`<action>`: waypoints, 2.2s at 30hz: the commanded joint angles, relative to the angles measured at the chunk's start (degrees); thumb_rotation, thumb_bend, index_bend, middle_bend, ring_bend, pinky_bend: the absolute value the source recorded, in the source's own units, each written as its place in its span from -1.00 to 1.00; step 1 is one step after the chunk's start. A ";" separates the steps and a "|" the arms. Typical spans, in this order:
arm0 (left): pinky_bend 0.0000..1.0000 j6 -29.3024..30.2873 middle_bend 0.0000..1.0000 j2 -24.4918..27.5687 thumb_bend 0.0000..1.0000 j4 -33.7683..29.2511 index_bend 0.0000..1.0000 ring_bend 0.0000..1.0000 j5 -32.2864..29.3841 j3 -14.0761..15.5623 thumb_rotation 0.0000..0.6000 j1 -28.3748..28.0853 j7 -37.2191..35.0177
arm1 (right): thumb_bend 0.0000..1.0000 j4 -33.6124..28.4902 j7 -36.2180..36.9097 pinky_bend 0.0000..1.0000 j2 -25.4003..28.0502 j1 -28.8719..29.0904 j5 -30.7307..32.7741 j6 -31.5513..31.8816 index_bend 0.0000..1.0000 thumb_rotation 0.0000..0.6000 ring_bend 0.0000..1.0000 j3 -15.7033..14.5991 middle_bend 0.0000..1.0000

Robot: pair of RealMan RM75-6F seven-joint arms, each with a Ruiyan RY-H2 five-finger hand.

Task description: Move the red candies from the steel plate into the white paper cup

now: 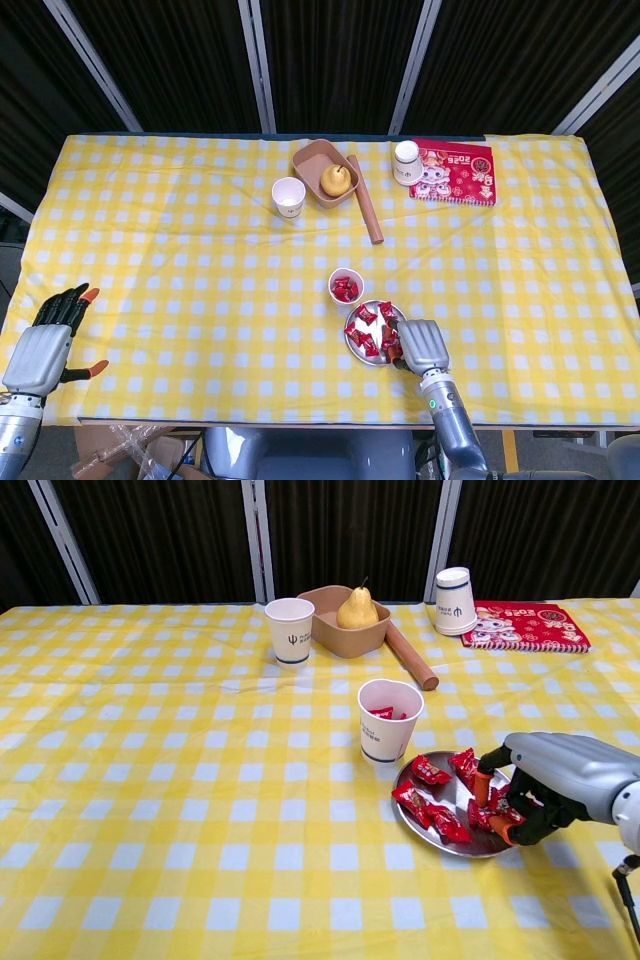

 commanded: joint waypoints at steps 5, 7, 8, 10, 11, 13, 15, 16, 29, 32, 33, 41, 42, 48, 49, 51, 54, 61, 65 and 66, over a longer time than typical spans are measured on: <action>-1.00 -0.02 -1.00 0.04 -1.00 -0.06 -1.00 -1.00 0.00 0.00 1.00 0.00 -0.08 | 0.11 -0.02 0.08 1.00 -0.04 -0.10 0.16 -0.39 0.04 1.00 0.93 0.06 0.74; -1.00 -0.06 -1.00 0.06 -1.00 -0.07 -1.00 -1.00 0.02 0.00 1.00 -0.02 -0.09 | 0.12 -0.06 0.12 1.00 -0.04 -0.13 0.10 -0.45 0.05 1.00 0.93 0.07 0.74; -1.00 -0.06 -1.00 0.07 -1.00 -0.08 -1.00 -1.00 0.04 0.01 1.00 -0.02 -0.11 | 0.12 -0.09 0.19 1.00 -0.03 -0.16 0.00 -0.43 0.05 1.00 0.93 0.11 0.74; -1.00 -0.02 -1.00 0.07 -1.00 -0.07 -1.00 -1.00 0.09 0.02 1.00 0.00 -0.14 | 0.12 -0.22 0.44 1.00 0.00 -0.22 -0.22 -0.42 0.06 1.00 0.93 0.19 0.74; -1.00 -0.01 -1.00 0.07 -1.00 -0.07 -1.00 -1.00 0.11 0.03 1.00 0.00 -0.15 | 0.12 -0.33 0.60 1.00 0.04 -0.26 -0.34 -0.40 0.06 1.00 0.94 0.23 0.74; -1.00 0.00 -1.00 0.07 -1.00 -0.06 -1.00 -1.00 0.16 0.04 1.00 0.00 -0.16 | 0.12 -0.73 0.87 1.00 0.21 -0.35 -0.73 -0.35 0.06 1.00 0.94 0.28 0.74; -1.00 0.02 -1.00 0.07 -1.00 -0.07 -1.00 -1.00 0.19 0.04 1.00 0.01 -0.17 | 0.12 -1.09 1.01 1.00 0.35 -0.41 -1.13 -0.26 0.06 1.00 0.94 0.27 0.74; -1.00 0.04 -1.00 0.06 -1.00 -0.07 -1.00 -1.00 0.22 0.05 1.00 0.02 -0.20 | 0.12 -1.29 1.11 1.00 0.42 -0.45 -1.33 -0.22 0.06 1.00 0.94 0.27 0.74; -1.00 0.30 -1.00 0.07 -1.00 -0.08 -1.00 -1.00 0.55 0.10 1.00 0.12 -0.41 | 0.15 -4.23 1.51 1.00 1.21 -1.02 -3.89 0.92 0.06 1.00 0.93 0.17 0.74; -1.00 0.33 -1.00 0.08 -1.00 -0.04 -1.00 -1.00 0.62 0.10 1.00 0.13 -0.49 | 0.15 -4.79 1.67 1.00 1.45 -1.13 -4.06 1.13 0.06 1.00 0.94 0.39 0.74; -1.00 0.34 -1.00 0.08 -1.00 -0.04 -1.00 -1.00 0.65 0.10 1.00 0.12 -0.52 | 0.16 -5.02 1.74 1.00 1.55 -1.14 -4.15 1.22 0.06 1.00 0.94 0.55 0.74; -1.00 0.29 -1.00 0.09 -1.00 -0.05 -1.00 -1.00 0.53 0.06 1.00 0.12 -0.47 | 0.16 -7.47 1.05 1.00 2.68 -0.38 -3.79 1.59 0.06 1.00 0.94 2.68 0.74; -1.00 0.22 -1.00 0.10 -1.00 -0.04 -1.00 -1.00 0.45 0.06 1.00 0.11 -0.44 | 0.16 -7.93 0.70 1.00 2.94 -0.12 -3.67 1.67 0.06 1.00 0.94 3.15 0.74; -1.00 -0.40 -1.00 0.24 -1.00 -0.17 -1.00 -1.00 -0.18 -0.05 1.00 -0.10 -0.52 | 0.16 -12.32 -2.86 1.00 4.90 3.39 -1.90 2.18 0.06 1.00 0.94 9.17 0.74; -1.00 -0.52 -1.00 0.30 -1.00 -0.24 -1.00 -1.00 -0.29 -0.06 1.00 -0.13 -0.54 | 0.16 -12.97 -3.70 1.00 5.06 4.13 -1.04 2.18 0.06 1.00 0.94 10.18 0.74; -1.00 -0.69 -1.00 0.37 -1.00 -0.35 -1.00 -1.00 -0.49 -0.10 1.00 -0.19 -0.60 | 0.16 -13.87 -5.71 1.00 5.09 6.23 0.69 2.11 0.06 1.00 0.93 12.62 0.74; -1.00 -0.81 -1.00 0.46 -1.00 -0.37 -1.00 -1.00 -0.60 -0.17 1.00 -0.27 -0.74 | 0.16 -13.50 -7.88 1.00 4.42 9.02 4.03 1.84 0.06 1.00 0.93 15.20 0.74; -1.00 -0.74 -1.00 0.42 -1.00 0.04 -1.00 -1.00 -0.30 -0.28 1.00 -0.38 -1.33 | 0.16 -9.33 -8.76 1.00 2.14 13.30 9.29 0.17 0.06 1.00 0.94 17.22 0.74; -1.00 -1.14 -1.00 0.59 -1.00 -0.05 -1.00 -1.00 -0.55 -0.28 1.00 -0.52 -1.53 | 0.16 -5.91 -7.82 1.00 0.87 14.68 10.97 -1.01 0.06 1.00 0.94 17.11 0.74; -1.00 -1.19 -1.00 0.63 -1.00 -0.08 -1.00 -1.00 -0.58 -0.28 1.00 -0.54 -1.55 | 0.16 -5.31 -7.56 1.00 0.65 14.87 11.15 -1.21 0.06 1.00 0.94 17.07 0.74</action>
